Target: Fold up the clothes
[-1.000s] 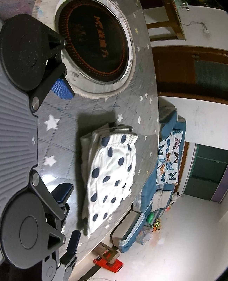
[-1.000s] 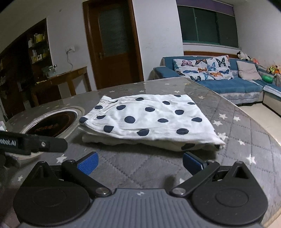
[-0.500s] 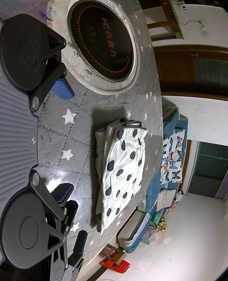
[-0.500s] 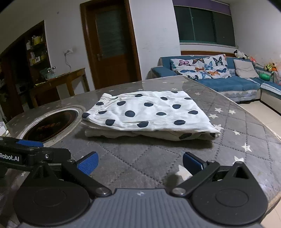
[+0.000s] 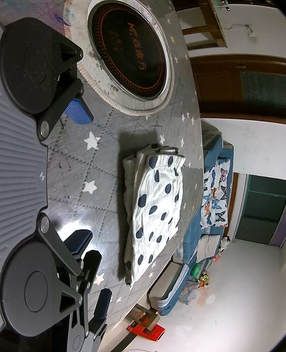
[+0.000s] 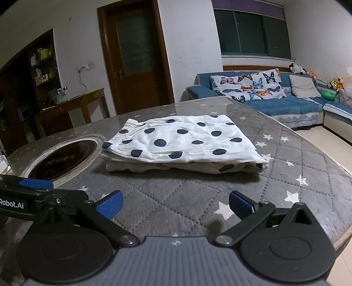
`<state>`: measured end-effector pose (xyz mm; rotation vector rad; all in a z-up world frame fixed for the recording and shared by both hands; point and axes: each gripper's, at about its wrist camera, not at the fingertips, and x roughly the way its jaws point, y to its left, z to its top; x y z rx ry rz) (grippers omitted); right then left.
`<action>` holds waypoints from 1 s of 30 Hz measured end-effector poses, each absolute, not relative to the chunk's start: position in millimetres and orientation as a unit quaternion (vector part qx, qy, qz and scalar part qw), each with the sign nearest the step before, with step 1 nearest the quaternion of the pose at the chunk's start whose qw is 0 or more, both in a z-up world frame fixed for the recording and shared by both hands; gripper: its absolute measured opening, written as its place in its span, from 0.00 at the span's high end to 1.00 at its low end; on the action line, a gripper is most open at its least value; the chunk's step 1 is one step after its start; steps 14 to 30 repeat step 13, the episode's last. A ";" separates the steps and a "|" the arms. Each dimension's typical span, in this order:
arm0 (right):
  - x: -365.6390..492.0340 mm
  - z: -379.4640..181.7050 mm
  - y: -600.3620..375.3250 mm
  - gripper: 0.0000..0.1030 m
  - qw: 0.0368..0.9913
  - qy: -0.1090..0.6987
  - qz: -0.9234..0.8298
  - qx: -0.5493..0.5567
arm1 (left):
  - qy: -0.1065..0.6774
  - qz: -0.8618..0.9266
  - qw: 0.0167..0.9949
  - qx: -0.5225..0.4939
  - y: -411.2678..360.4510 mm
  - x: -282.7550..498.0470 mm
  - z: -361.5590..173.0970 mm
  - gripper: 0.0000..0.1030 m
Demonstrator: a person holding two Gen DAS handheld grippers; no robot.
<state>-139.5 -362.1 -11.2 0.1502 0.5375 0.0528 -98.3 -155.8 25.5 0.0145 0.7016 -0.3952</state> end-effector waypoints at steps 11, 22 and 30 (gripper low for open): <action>-147.9 -10.1 -361.6 0.00 0.962 0.260 0.023 0.075 | 0.333 -0.198 0.922 0.011 -157.2 -108.5 27.5 0.00; -149.0 -10.0 -362.0 0.00 0.963 0.259 0.023 0.075 | 0.332 -0.198 0.922 0.011 -157.2 -109.7 27.7 0.00; -149.0 -10.0 -362.0 0.00 0.963 0.259 0.023 0.075 | 0.332 -0.198 0.922 0.011 -157.2 -109.7 27.7 0.00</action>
